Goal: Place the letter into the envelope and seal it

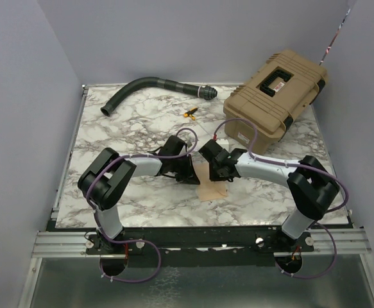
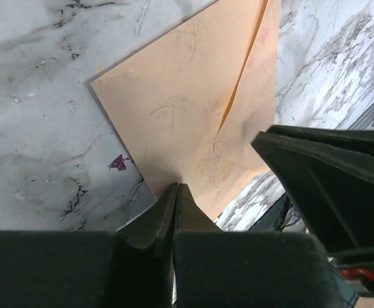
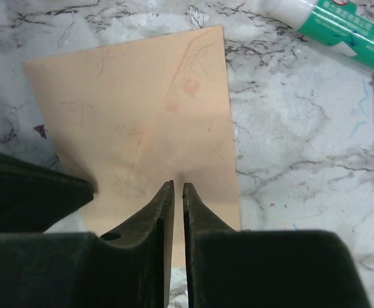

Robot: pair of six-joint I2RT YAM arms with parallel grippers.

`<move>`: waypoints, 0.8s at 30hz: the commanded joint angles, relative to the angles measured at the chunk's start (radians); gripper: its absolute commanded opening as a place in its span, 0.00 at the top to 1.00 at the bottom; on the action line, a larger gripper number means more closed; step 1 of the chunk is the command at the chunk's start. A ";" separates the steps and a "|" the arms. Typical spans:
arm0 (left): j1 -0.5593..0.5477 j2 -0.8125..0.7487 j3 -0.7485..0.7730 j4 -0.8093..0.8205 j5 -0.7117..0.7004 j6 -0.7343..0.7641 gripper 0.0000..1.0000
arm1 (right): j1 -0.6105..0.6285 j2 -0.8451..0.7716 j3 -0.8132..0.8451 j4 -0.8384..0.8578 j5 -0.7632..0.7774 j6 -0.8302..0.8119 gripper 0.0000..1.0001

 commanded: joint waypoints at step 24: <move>0.017 0.089 0.040 -0.150 -0.133 0.037 1.00 | -0.003 -0.143 -0.222 -0.086 -0.143 -0.018 0.90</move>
